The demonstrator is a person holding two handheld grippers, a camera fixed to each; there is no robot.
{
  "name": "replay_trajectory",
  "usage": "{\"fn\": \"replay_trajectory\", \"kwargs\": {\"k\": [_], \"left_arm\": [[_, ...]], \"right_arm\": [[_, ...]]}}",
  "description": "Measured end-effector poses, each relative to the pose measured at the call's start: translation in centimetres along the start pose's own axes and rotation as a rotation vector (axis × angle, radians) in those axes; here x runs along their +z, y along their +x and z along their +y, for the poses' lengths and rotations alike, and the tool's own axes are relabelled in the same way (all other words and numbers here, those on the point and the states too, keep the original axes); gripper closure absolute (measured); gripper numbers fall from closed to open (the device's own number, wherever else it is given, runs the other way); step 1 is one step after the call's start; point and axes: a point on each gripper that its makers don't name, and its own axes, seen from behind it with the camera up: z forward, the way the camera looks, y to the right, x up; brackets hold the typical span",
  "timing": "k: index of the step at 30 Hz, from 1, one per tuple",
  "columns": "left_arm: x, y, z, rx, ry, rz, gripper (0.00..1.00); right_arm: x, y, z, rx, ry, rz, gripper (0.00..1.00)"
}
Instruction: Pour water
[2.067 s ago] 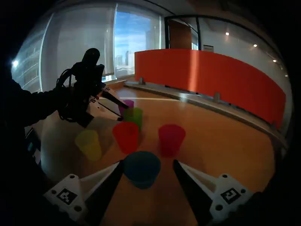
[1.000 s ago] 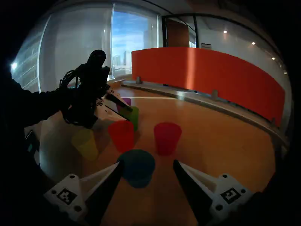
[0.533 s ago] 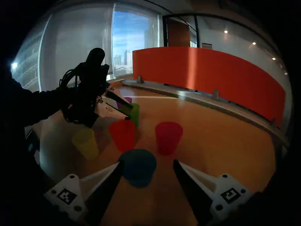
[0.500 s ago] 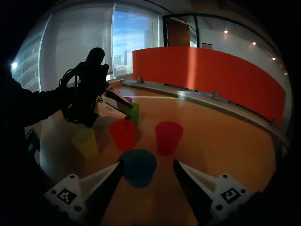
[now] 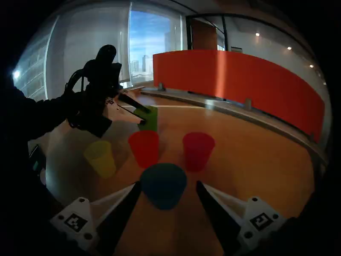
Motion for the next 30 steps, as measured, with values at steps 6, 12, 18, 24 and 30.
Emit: {"fn": "replay_trajectory", "kwargs": {"k": [6,12,18,24,30], "left_arm": [[-0.4,0.3,0.1,-0.002,0.0,0.005,0.13],[-0.6,0.4,0.0,-0.004,-0.001,0.009,0.13],[-0.6,0.3,0.0,-0.005,0.0,0.01,0.13],[-0.9,0.3,-0.1,-0.009,0.0,0.015,0.13],[-1.2,0.2,-0.3,-0.015,0.004,0.017,0.13]], "right_arm": [[0.3,-0.7,-0.5,-0.008,0.004,-0.012,0.0],[1.0,-1.3,-0.7,-0.012,0.012,-0.026,0.0],[2.2,-1.4,-0.9,-0.029,0.022,-0.035,0.0],[3.6,-1.2,-0.9,-0.038,0.026,-0.032,0.0],[4.3,-1.2,-0.9,-0.042,0.031,-0.032,0.01]]}}
